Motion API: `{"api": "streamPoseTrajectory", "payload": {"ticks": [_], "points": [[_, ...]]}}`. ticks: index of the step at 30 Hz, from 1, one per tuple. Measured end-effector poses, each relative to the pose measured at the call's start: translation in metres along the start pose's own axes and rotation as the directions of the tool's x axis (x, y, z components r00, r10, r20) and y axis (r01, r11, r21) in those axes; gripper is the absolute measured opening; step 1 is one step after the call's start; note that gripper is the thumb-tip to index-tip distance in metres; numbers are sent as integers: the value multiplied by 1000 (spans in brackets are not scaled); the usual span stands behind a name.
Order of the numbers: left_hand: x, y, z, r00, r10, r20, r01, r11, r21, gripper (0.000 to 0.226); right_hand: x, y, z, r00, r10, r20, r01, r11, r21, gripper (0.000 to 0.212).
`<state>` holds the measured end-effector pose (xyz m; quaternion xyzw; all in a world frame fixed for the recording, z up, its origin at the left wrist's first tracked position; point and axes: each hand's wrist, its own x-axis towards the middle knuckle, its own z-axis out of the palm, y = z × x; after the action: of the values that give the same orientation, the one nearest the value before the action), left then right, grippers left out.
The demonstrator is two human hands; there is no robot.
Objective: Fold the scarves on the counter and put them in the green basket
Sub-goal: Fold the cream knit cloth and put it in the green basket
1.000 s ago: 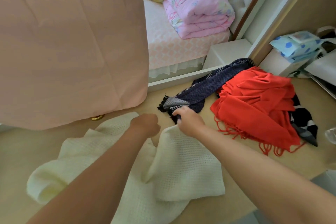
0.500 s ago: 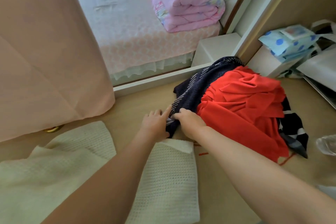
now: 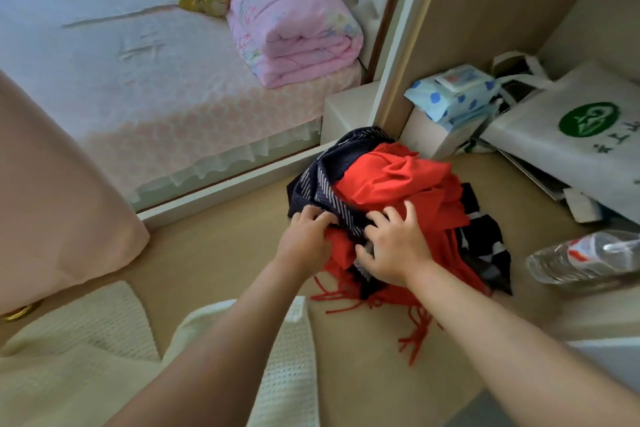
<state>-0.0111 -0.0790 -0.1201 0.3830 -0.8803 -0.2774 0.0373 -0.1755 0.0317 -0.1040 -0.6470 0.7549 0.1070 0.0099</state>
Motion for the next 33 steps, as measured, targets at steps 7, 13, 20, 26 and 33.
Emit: {"api": "streamPoseTrajectory", "payload": {"ticks": [7, 13, 20, 26, 33], "points": [[13, 2, 31, 983, 18, 185, -26, 999, 45, 74, -6, 6, 60, 1000, 20, -18, -22, 996, -84, 81], [39, 11, 42, 952, 227, -206, -181, 959, 218, 69, 7, 49, 67, 993, 118, 23, -113, 980, -163, 67], [87, 38, 39, 921, -15, 389, -60, 982, 181, 82, 13, 66, 57, 983, 151, 104, -137, 982, -133, 75], [49, 28, 11, 993, 81, 80, -88, 993, 83, 48, 3, 29, 26, 938, 236, -253, -146, 933, 328, 42], [-52, -30, -31, 998, -47, -47, 50, 996, 74, 29, -6, -78, -13, 922, 47, -385, 159, 860, 485, 15]]}}
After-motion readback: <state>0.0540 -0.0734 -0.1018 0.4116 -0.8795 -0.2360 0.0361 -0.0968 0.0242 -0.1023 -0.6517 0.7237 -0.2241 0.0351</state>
